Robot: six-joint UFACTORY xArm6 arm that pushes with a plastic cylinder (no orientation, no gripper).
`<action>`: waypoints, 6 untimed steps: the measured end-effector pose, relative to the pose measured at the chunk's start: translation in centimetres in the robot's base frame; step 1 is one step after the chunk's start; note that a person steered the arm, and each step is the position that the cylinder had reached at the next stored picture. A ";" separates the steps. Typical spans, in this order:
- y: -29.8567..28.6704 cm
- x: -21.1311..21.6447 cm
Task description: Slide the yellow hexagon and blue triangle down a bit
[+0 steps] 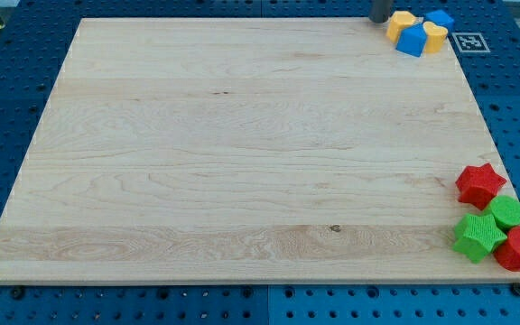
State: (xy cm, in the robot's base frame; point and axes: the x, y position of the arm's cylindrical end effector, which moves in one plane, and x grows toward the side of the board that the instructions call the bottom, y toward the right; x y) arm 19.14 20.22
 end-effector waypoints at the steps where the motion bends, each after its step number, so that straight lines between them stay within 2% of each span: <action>1: 1.9 0.0; 2: 3.5 0.1; 4: 3.5 3.5; 5: 2.9 3.5; 6: 1.8 0.0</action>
